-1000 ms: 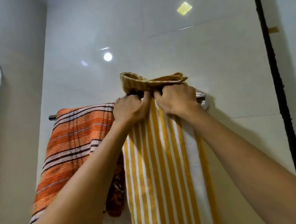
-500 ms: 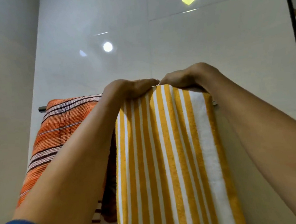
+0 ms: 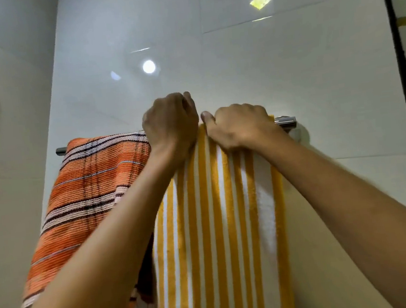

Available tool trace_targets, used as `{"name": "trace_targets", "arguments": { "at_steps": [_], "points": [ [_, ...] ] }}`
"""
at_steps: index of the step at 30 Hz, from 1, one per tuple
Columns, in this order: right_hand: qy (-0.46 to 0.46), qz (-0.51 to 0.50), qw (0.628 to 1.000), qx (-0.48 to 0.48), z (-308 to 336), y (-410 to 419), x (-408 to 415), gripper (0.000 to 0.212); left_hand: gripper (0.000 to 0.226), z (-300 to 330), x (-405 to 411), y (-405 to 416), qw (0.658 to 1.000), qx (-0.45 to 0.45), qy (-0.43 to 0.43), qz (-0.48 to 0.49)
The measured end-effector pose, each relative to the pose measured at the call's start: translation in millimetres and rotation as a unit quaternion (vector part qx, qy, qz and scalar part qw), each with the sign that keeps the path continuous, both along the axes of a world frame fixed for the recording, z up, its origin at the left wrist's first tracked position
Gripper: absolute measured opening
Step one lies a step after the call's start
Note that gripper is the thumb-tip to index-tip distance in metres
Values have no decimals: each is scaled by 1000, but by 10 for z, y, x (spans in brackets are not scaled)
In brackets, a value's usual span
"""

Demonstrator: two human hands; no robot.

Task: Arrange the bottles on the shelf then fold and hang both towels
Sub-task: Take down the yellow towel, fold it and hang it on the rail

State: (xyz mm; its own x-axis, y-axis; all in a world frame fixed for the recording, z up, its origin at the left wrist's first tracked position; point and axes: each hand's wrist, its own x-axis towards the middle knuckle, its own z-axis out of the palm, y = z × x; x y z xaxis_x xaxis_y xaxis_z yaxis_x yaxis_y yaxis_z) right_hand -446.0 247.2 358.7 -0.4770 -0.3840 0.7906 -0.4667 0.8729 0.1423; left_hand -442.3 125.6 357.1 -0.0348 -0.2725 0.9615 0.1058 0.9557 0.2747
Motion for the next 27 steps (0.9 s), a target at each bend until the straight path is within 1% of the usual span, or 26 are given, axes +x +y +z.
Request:
{"name": "trace_targets", "arguments": {
  "at_steps": [1,2,3,5,6,7,8,9,10,11,12,13,14,16,18,19,20,21,22,23,24,25,26,27],
  "points": [
    [-52,-5,999,1,86,-29,-21,47,45,-164,74,83,999,-1,50,2],
    [-112,3,994,9,177,-48,-53,38,44,-351,116,154,999,-4,49,1],
    [-165,14,986,17,263,-52,-81,29,44,-505,139,206,999,-10,29,-14],
    [-257,40,966,5,376,-3,-102,26,57,-697,132,265,996,-33,-67,-40],
    [-285,53,957,-8,401,17,-118,28,63,-719,112,247,993,-47,-100,-49],
    [-287,54,956,-18,409,14,-121,28,63,-688,98,218,990,-60,-112,-60],
    [-252,42,967,-10,378,-10,-122,29,57,-638,76,180,989,-76,-108,-60],
    [-168,22,985,-16,314,-42,-119,31,50,-580,62,137,989,-90,-101,-54],
    [-39,3,999,-32,212,-80,-113,33,47,-507,64,98,988,-100,-106,-48],
    [79,-6,995,-60,64,-112,-62,35,46,-428,68,56,987,-100,-120,-46],
    [164,-4,983,-81,-91,-139,-12,37,46,-341,71,19,985,-96,-141,-38],
    [205,9,975,-86,-243,-158,27,40,43,-243,49,-27,979,-92,-178,-20],
    [213,19,973,-82,-349,-166,39,45,39,-136,21,-63,971,-76,-227,-19],
    [176,24,982,-71,-388,-159,10,56,33,74,8,-90,939,-50,-337,-37],
    [84,29,993,-82,-217,-117,-25,64,34,221,43,-59,893,-7,-439,-104],
    [33,25,996,-80,-87,-113,-55,66,40,248,64,-25,879,19,-459,-129],
    [-28,16,997,-65,45,-113,-83,65,46,248,74,9,882,33,-453,-127],
    [-101,18,994,-44,174,-120,-117,60,49,225,70,36,904,37,-411,-108],
    [-165,25,986,-21,295,-113,-154,53,48,179,72,67,940,37,-331,-76],
    [-212,32,977,-4,386,-94,-178,47,42,105,95,104,972,36,-228,-30],
    [-244,31,969,12,432,-65,-169,39,37,15,141,150,990,42,-135,19],
    [-271,29,962,19,464,-39,-166,33,32,-70,179,190,995,51,-65,49],
    [-289,24,957,22,489,-30,-166,31,30,-161,211,227,996,61,-30,54],
    [-299,27,953,22,494,-20,-174,34,32,-254,240,274,997,67,-26,37]
  ]
}}
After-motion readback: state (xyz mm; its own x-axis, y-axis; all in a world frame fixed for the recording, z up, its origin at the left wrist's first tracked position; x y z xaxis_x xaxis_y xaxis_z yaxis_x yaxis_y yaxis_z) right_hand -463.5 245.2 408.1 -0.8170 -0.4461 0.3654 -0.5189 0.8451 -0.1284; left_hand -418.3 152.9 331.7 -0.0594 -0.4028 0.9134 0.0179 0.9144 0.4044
